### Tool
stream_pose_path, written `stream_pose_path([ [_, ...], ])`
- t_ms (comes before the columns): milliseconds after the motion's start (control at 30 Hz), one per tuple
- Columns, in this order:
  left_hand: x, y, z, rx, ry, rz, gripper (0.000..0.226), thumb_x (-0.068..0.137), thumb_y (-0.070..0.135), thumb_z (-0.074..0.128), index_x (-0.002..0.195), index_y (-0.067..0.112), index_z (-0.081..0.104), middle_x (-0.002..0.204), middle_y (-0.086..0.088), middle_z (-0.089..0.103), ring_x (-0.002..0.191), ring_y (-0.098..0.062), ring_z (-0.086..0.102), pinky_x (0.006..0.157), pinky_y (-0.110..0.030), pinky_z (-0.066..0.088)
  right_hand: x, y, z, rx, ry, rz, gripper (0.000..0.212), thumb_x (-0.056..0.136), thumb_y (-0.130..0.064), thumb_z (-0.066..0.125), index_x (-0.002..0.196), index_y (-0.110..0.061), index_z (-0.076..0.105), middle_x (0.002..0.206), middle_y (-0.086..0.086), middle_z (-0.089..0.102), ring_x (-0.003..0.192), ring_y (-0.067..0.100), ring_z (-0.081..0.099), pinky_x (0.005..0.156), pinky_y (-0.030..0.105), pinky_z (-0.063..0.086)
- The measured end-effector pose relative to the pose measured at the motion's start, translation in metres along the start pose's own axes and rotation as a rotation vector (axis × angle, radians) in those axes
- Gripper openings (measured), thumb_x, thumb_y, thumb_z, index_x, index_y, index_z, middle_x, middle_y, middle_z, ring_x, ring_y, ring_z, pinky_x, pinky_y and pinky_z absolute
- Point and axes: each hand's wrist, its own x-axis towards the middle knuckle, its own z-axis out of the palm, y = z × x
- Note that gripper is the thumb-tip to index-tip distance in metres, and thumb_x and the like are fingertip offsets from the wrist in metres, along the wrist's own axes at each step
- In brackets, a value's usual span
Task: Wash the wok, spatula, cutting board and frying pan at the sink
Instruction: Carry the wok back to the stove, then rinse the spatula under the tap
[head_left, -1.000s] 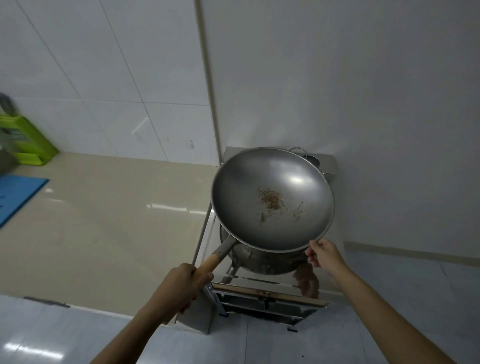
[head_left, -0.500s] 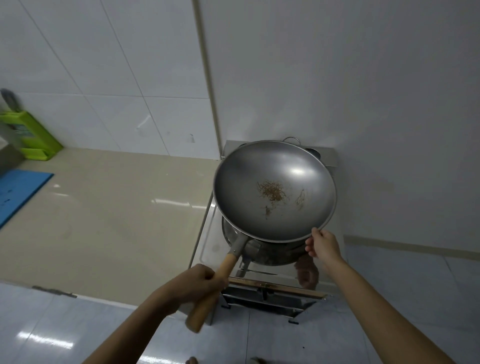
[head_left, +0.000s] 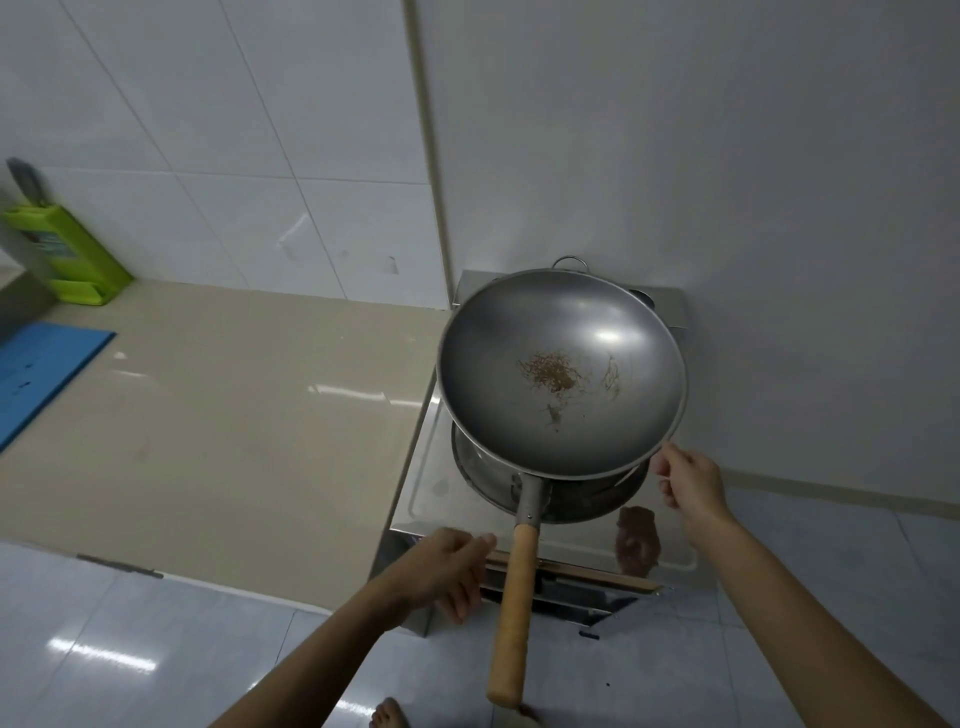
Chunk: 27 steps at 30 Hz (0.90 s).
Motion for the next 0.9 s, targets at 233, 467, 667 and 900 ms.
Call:
stream_pose_path([
  [233,0.014,-0.007,-0.053,0.223,0.432,0.117,0.027,0.098,0.034,0.05,0.092,0.011,0.061,0.08,-0.003,0.07,0.066,-0.01,0.066,0.066,-0.024,0.055,-0.043,-0.045,0.045,-0.282,-0.157,-0.447,0.021,0.097,-0.029,0.048,0.089,-0.012,0.057,0.078,0.004,0.061,0.071,0.017,0.056,0.068,0.032,0.044],
  [467,-0.007,-0.045,-0.131,0.5,0.734,0.025,0.037,0.098,0.037,0.043,0.117,0.008,0.053,0.118,-0.011,0.058,0.106,-0.028,0.056,0.084,-0.034,0.045,-0.087,-0.097,0.187,-0.556,-0.522,-0.709,0.019,0.094,-0.033,0.054,0.09,-0.015,0.058,0.078,0.0,0.067,0.073,0.017,0.062,0.069,0.032,0.048],
  [667,-0.078,-0.144,-0.218,0.486,0.866,-0.194,0.041,0.1,0.038,0.038,0.124,0.005,0.044,0.13,-0.012,0.047,0.121,-0.027,0.045,0.096,-0.036,0.038,-0.147,-0.109,0.343,-0.927,-0.811,-0.759,0.034,0.093,-0.049,0.048,0.098,-0.016,0.054,0.094,0.002,0.063,0.085,0.02,0.058,0.076,0.032,0.044],
  [900,-0.188,-0.272,-0.308,0.394,0.998,-0.442,0.042,0.102,0.041,0.032,0.123,0.008,0.046,0.13,-0.011,0.048,0.121,-0.025,0.045,0.1,-0.033,0.037,-0.257,-0.101,0.513,-1.127,-0.963,-1.004,0.055,0.094,-0.049,0.045,0.129,-0.007,0.046,0.128,0.011,0.054,0.112,0.026,0.054,0.085,0.029,0.038],
])
